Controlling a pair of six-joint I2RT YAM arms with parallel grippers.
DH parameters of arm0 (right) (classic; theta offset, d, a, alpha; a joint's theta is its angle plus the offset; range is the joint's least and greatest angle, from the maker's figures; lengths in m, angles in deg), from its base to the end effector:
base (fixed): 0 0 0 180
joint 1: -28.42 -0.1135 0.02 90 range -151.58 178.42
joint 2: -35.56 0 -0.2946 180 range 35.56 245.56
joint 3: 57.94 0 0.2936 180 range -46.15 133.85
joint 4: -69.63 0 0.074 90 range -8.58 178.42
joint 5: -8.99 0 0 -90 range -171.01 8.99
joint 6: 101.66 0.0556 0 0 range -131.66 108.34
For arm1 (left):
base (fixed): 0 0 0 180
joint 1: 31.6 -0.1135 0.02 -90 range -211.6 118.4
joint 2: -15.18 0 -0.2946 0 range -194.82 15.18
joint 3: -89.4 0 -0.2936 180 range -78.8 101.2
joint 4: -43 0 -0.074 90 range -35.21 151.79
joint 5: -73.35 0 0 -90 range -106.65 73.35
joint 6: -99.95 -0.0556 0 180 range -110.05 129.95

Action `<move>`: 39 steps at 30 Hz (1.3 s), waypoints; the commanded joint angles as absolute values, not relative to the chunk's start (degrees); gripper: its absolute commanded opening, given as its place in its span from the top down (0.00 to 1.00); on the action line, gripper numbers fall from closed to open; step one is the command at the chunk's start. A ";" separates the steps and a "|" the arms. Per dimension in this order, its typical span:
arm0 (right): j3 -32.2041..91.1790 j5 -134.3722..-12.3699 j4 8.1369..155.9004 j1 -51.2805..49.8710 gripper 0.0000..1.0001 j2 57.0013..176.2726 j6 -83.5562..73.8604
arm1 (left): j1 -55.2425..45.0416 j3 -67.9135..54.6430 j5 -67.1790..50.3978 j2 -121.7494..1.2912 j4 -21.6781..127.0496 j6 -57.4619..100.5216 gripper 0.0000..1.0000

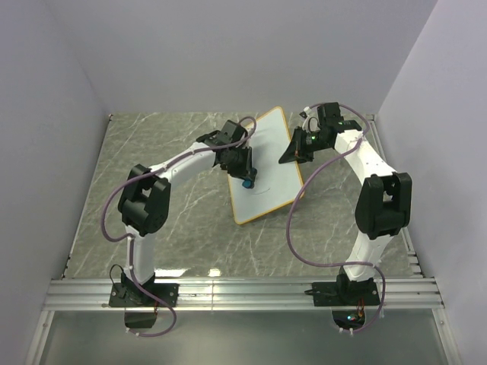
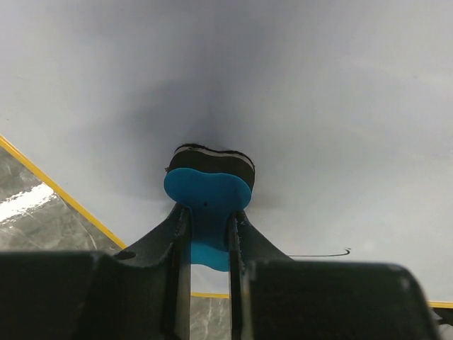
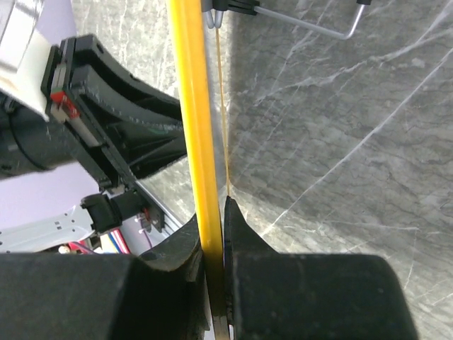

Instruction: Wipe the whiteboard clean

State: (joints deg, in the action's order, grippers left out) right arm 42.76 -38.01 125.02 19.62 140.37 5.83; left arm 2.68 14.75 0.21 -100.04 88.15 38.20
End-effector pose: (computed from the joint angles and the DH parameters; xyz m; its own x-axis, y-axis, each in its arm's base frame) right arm 0.4353 0.1058 0.2785 -0.9486 0.0756 -0.3075 -0.1771 0.6784 0.7130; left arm 0.4104 -0.2993 0.2255 -0.9165 0.0766 -0.3925 0.2754 0.8325 -0.4807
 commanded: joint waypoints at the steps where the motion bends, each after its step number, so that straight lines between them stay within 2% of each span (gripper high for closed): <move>1: 40.86 -42.43 133.10 16.47 1.00 142.34 9.96 | 9.00 15.51 2.86 -98.74 84.95 39.03 1.00; 6: 41.57 -42.17 132.93 16.64 1.00 142.87 10.49 | 13.22 10.76 5.22 -94.34 78.97 43.96 1.00; 12: 40.87 -41.90 132.40 16.47 1.00 143.05 11.01 | 14.02 14.45 5.76 -94.42 80.02 45.02 1.00; 19: 41.74 -41.90 132.92 16.56 1.00 143.48 10.93 | 13.75 7.43 -1.53 -94.77 78.96 46.86 1.00; 25: 43.24 -42.43 134.24 16.56 1.00 143.84 10.40 | 11.30 -4.87 -6.18 -93.81 74.22 48.88 1.00; 29: 43.50 -42.60 134.51 16.47 1.00 143.84 10.49 | 5.86 -10.94 -6.37 -92.40 71.84 49.85 1.00; 36: 45.87 -42.95 135.82 16.47 1.00 144.80 10.49 | -0.57 -9.38 -5.58 -94.34 74.03 47.83 1.00; 39: 49.37 -43.22 136.70 16.47 1.00 145.51 10.75 | -1.19 -6.04 -6.63 -91.18 77.01 46.87 1.00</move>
